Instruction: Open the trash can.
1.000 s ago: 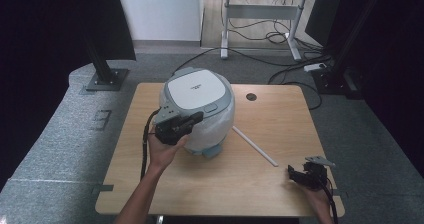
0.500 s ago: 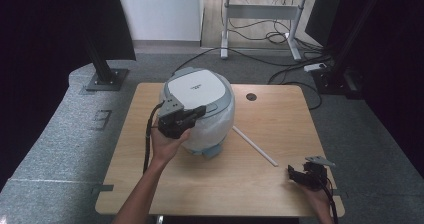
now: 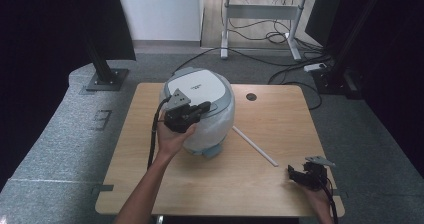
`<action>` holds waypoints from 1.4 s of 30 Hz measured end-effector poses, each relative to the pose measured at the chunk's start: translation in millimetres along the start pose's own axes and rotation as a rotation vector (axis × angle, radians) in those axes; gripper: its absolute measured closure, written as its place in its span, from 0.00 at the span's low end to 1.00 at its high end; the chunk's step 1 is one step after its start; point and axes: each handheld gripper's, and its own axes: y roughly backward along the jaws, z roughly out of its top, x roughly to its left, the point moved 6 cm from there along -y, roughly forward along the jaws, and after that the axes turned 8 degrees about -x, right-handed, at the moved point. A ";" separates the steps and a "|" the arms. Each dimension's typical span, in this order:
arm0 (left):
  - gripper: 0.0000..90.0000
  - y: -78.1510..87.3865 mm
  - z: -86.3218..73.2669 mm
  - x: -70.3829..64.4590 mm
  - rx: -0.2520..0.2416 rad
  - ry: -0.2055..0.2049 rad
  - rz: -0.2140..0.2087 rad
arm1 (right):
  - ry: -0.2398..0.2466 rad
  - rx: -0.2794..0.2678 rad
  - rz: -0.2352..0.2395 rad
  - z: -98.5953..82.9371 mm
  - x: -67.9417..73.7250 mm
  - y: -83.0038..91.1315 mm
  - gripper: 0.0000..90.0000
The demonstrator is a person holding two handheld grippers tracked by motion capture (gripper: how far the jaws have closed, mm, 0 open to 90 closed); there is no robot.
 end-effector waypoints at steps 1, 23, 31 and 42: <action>1.00 -1.7 -0.3 0.2 0.003 0.000 0.001 | 0.000 0.000 0.000 0.0 0.0 0.0 0.18; 1.00 -16.3 -2.3 0.7 0.029 0.029 0.000 | 0.000 0.000 0.000 0.0 0.0 0.0 0.18; 1.00 -16.9 -2.6 -0.5 0.035 0.029 0.006 | 0.000 0.000 0.000 0.0 0.0 0.0 0.18; 1.00 -17.0 -4.6 -0.2 0.032 0.033 0.000 | 0.000 0.000 0.000 0.0 0.1 0.0 0.18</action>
